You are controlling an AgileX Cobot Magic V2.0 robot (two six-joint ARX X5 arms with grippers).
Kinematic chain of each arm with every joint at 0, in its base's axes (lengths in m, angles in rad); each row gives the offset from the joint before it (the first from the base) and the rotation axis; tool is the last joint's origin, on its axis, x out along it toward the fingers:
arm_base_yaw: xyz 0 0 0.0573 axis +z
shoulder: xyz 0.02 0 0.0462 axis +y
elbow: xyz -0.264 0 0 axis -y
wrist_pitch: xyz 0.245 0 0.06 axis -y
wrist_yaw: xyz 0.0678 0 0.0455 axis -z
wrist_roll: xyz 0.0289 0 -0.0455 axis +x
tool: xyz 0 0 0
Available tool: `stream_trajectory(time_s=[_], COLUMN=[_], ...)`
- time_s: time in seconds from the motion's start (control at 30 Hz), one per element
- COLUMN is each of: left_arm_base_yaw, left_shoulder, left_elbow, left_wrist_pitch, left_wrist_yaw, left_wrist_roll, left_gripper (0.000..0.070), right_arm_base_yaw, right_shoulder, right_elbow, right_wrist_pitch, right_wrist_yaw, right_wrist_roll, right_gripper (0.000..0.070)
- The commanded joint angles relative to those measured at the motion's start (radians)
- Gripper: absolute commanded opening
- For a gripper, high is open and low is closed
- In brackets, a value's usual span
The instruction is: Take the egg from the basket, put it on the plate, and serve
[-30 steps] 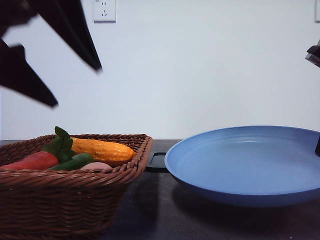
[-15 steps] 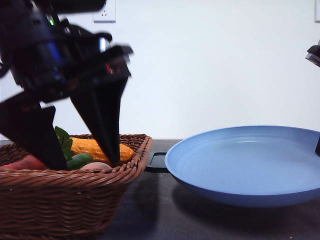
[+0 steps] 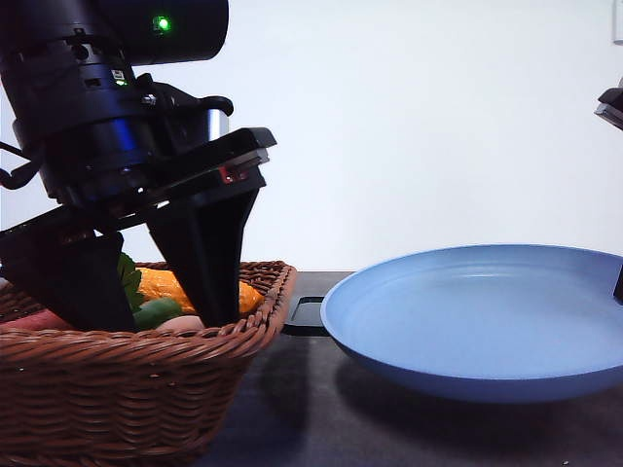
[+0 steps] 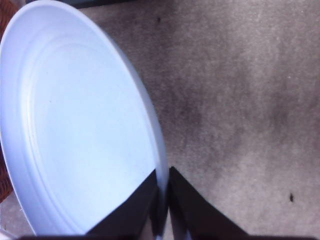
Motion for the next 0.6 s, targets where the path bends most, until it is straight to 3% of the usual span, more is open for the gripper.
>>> stream_trajectory(time_s=[0.0, 0.57], left_arm_base_yaw=[-0.011, -0.010], left_shoulder=[0.020, 0.020], left_elbow=[0.015, 0.015], left_wrist_pitch=[0.004, 0.001], left_wrist_yaw=[0.006, 0.047], left_wrist_roll=[-0.001, 0.012], left_gripper=[0.0381, 0.0207], right_arm_base_yaw=[-0.001, -0.001], right_shoulder=[0.005, 0.005], right_elbow=[0.010, 0.010], right_wrist_pitch=[0.008, 0.008], right_wrist_yaw=[-0.008, -0.008], right_wrist_roll=[-0.005, -0.005], right_gripper=[0.0000, 0.0000])
